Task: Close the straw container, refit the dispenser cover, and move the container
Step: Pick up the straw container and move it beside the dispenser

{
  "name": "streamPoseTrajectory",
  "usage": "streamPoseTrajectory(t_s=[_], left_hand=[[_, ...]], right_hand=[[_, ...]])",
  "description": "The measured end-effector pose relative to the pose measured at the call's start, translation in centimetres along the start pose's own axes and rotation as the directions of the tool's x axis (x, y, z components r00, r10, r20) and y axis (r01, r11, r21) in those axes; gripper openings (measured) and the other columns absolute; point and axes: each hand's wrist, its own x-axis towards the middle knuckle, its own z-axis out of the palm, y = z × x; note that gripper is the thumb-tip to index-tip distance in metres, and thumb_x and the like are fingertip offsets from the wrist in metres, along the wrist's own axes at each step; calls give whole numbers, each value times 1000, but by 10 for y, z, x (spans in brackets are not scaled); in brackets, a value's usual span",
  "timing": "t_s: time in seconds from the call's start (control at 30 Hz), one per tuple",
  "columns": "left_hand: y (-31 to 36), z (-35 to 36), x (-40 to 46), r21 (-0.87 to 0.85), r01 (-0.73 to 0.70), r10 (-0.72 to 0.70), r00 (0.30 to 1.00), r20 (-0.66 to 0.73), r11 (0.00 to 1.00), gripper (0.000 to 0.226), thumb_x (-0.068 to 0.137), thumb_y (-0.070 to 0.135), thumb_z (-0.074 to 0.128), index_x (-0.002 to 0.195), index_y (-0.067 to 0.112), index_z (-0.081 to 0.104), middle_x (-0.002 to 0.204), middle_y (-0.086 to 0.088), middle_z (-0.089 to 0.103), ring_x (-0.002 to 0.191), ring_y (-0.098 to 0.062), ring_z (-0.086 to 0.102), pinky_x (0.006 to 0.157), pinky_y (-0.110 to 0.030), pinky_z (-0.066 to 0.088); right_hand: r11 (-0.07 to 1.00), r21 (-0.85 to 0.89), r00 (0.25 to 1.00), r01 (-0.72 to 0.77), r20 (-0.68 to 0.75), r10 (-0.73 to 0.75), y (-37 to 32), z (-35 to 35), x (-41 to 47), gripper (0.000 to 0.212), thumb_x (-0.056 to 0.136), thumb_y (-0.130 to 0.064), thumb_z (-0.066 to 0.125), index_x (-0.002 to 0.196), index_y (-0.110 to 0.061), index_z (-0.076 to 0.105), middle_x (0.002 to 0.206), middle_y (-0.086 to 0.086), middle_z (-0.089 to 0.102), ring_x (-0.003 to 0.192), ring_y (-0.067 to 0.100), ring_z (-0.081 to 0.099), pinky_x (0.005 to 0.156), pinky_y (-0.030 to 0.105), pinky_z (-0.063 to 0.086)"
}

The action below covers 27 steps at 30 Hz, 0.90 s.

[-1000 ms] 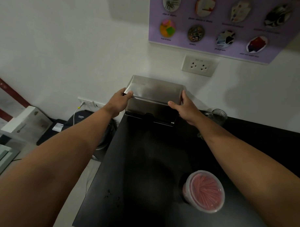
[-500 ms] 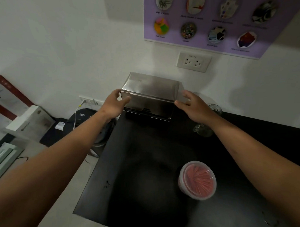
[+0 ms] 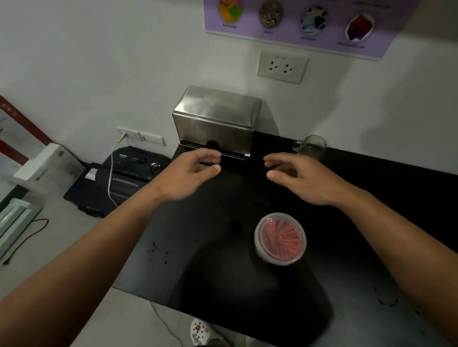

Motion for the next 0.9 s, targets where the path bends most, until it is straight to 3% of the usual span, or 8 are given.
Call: streamPoseTrajectory(t_s=[0.17, 0.27, 0.43, 0.53, 0.6, 0.73, 0.83, 0.9], left_hand=[[0, 45, -24, -62, 2, 0, 999, 42, 998, 49, 87, 55, 67, 134, 40, 59, 132, 17, 68, 113, 4, 70, 94, -14, 54], [-9, 75, -36, -115, 54, -47, 997, 66, 992, 49, 85, 61, 63, 133, 48, 56, 135, 14, 66, 118, 1, 69, 98, -19, 55], [-24, 116, -51, -96, 116, -99, 982, 159, 989, 75, 86, 63, 62, 154, 37, 46, 148, 10, 59, 119, -1, 68, 108, -35, 55], [-28, 133, -57, -68, 112, -93, 967, 239, 991, 86, 86, 64, 67, 161, 37, 35, 160, 8, 49, 130, -7, 62, 111, -38, 53], [-30, 140, -58, -49, 67, -50, 958, 281, 997, 85, 89, 61, 71, 162, 40, 32, 159, 14, 49, 133, -8, 59, 111, -40, 53], [-28, 141, -54, -83, -22, 44, 960, 278, 996, 68, 98, 42, 71, 156, 49, 36, 147, 18, 59, 132, -11, 62, 107, -47, 55], [-28, 136, -45, -153, -40, 76, 969, 234, 987, 62, 103, 23, 68, 156, 38, 41, 146, 7, 62, 131, -21, 64, 109, -55, 53], [-27, 132, -37, -173, -52, 87, 976, 200, 984, 60, 104, 16, 65, 157, 32, 42, 146, 4, 62, 131, -22, 64, 111, -53, 52]], right_hand=[[994, -102, 998, 25, 61, -19, 14, 13, -28, 55, 96, -54, 61, 148, -39, 50, 142, -21, 58, 118, -12, 54, 95, 18, 45], [984, -173, 996, 44, 83, -30, 28, 24, -47, 64, 92, -64, 62, 150, -41, 48, 150, -19, 52, 124, -13, 47, 96, 13, 37], [975, -218, 967, -47, 234, 99, 52, 45, -73, 102, 78, -73, 72, 161, -43, 23, 171, -20, 8, 144, -8, 6, 113, 24, 19], [980, -182, 935, -87, 325, 143, 63, 54, -85, 124, 71, -71, 79, 164, -42, 3, 170, -26, -11, 153, -2, -2, 123, 29, 17], [985, -147, 930, -92, 342, 138, 68, 60, -88, 128, 71, -66, 82, 163, -44, -4, 169, -27, -16, 157, 3, 0, 126, 34, 20], [989, -119, 947, -84, 298, 116, 75, 68, -78, 126, 72, -63, 82, 163, -45, -3, 167, -32, -17, 155, 2, 4, 119, 26, 21], [989, -130, 973, -67, 210, 94, 76, 70, -63, 119, 72, -67, 79, 163, -45, 6, 168, -31, -12, 155, 4, 7, 120, 30, 22], [980, -193, 988, -49, 137, 76, 76, 70, -52, 112, 73, -71, 75, 163, -43, 14, 170, -24, -7, 156, 9, 10, 120, 33, 23]])
